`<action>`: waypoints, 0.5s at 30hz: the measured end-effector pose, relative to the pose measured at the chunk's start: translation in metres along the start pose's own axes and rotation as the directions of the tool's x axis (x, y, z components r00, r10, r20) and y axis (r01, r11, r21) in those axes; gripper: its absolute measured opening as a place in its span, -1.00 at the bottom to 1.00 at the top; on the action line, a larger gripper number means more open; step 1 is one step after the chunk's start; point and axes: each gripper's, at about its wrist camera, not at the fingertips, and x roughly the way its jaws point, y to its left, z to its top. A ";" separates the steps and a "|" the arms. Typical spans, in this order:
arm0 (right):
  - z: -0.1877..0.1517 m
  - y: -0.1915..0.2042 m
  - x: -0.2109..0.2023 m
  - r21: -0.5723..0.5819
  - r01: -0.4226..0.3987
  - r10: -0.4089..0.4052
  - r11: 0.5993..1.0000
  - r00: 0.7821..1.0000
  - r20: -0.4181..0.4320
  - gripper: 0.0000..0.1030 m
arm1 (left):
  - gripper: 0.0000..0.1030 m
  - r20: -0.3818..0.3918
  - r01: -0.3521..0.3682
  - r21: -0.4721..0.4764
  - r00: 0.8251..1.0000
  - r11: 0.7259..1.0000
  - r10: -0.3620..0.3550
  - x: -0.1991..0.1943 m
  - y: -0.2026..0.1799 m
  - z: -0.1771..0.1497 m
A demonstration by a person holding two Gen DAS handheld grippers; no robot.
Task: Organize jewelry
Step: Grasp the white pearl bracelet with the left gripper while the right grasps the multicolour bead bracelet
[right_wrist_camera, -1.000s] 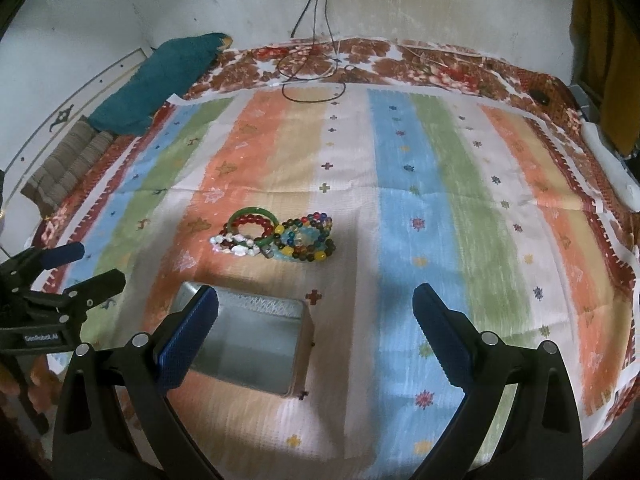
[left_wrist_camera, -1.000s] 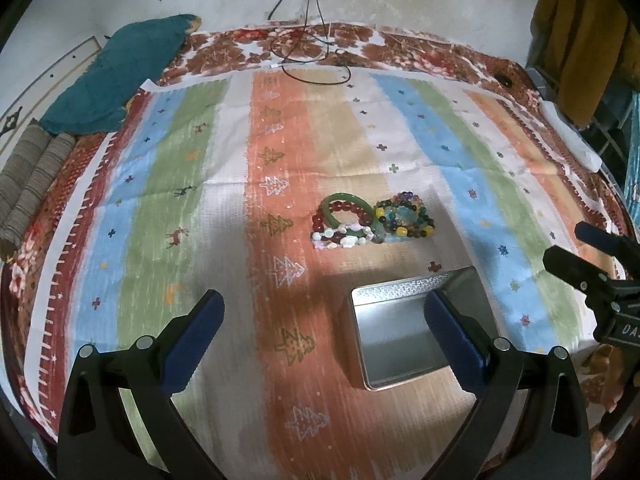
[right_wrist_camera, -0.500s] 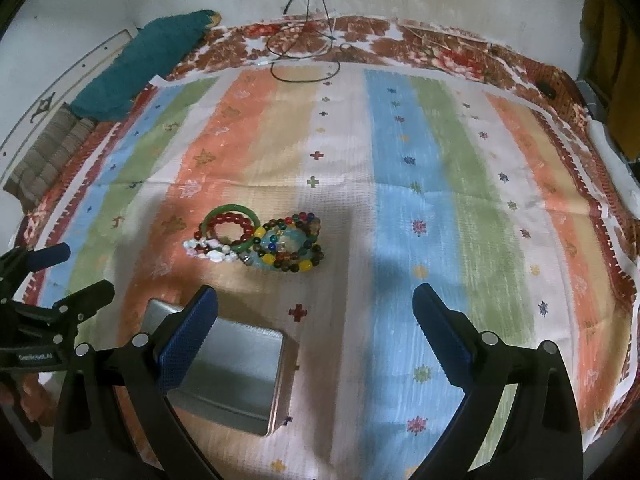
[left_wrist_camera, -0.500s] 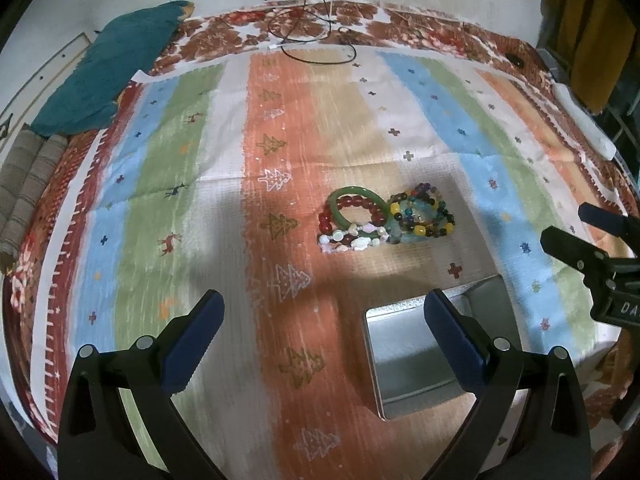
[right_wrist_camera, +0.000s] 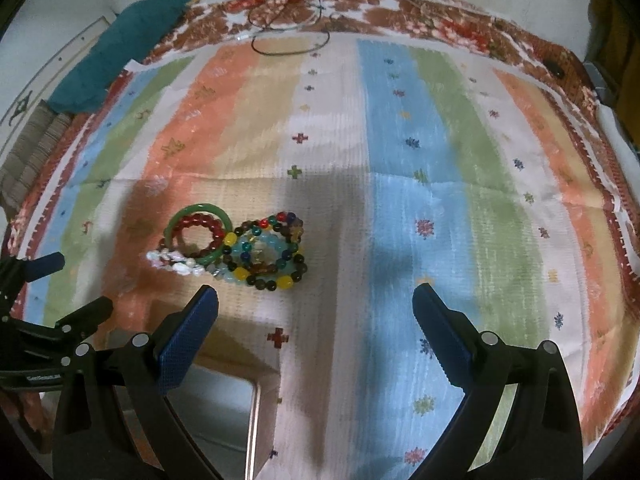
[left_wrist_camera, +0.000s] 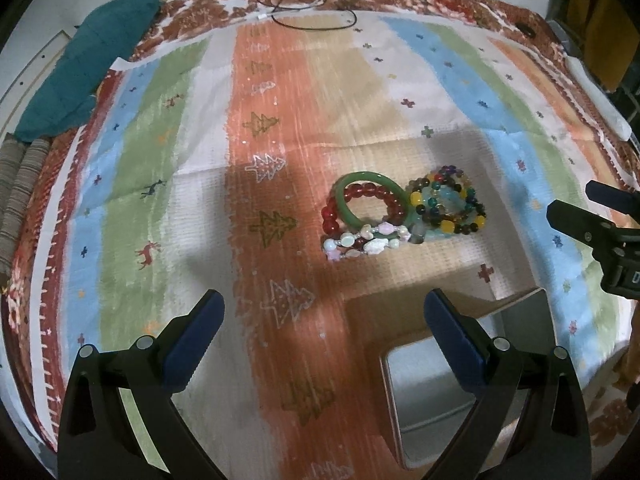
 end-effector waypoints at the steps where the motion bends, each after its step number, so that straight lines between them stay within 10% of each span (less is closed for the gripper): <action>1: 0.002 0.000 0.005 0.000 -0.001 0.001 1.000 1.000 -0.009 0.92 | 0.89 -0.004 -0.002 0.001 1.000 1.000 0.002 0.003 0.000 0.001; 15: 0.022 0.010 0.041 -0.036 0.001 -0.003 0.999 0.998 -0.055 0.91 | 0.76 -0.041 0.001 0.045 0.999 0.999 0.001 0.038 0.000 0.019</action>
